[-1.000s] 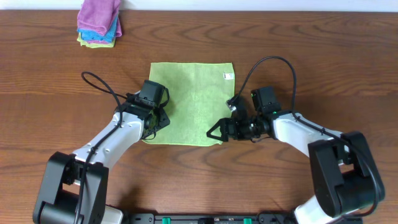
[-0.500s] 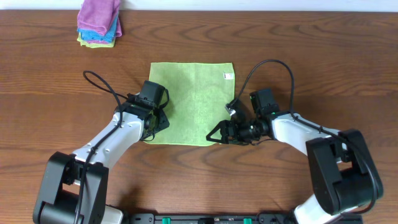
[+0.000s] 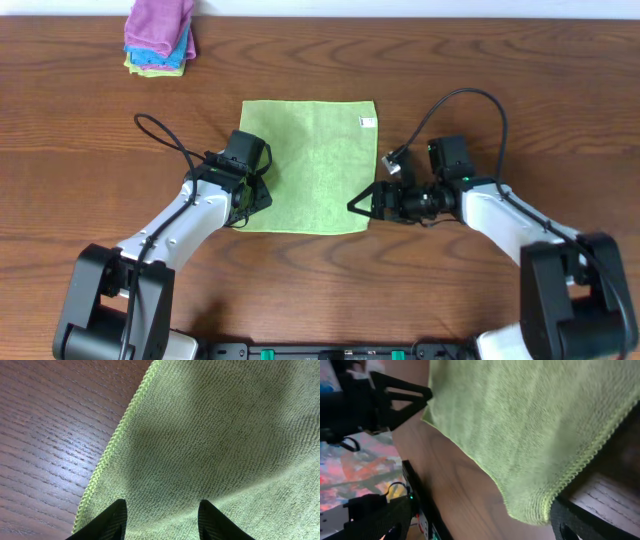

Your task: Fold the cloth

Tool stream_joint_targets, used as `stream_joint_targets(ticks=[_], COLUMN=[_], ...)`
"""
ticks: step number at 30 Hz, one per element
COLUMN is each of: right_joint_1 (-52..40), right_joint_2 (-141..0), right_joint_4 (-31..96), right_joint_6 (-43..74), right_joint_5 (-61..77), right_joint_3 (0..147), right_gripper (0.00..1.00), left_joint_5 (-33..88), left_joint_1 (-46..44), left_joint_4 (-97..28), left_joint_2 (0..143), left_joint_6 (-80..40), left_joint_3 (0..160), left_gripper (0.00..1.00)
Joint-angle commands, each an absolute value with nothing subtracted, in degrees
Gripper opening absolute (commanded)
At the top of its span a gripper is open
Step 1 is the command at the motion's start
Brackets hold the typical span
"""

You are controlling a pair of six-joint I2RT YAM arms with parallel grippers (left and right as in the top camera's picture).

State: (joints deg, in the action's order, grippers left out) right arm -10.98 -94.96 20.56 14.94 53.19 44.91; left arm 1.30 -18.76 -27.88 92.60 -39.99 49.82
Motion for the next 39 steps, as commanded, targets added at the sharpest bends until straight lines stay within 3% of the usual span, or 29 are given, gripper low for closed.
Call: stream_joint_targets(ticks=[1,15,25,39], right_joint_1=[-10.6,-10.6,-11.0,-15.5], right_joint_2=[-92.8,-91.4,-91.3,-91.4], right_joint_4=[20.7,31.0,35.4,34.5], right_joint_6=[15.2,13.0,12.5,14.8], right_joint_5=[54.8,45.2,41.8,32.8], right_joint_3=[45.0,45.0,45.0,45.0], right_gripper=[0.88,0.79,0.75,0.65], left_joint_5=[0.7,1.0,-7.1,-7.0], left_joint_1=[-18.8,-18.8,-18.1,-17.5], left_joint_4=[-28.0,-29.3,-41.1,-40.6], left_joint_2=[93.4,91.6,82.0,82.1], left_joint_6=[-38.8,-36.9,-35.1,-36.1], left_joint_3=[49.6,50.0,51.5,45.7], left_gripper=[0.47,0.47,0.47,0.46])
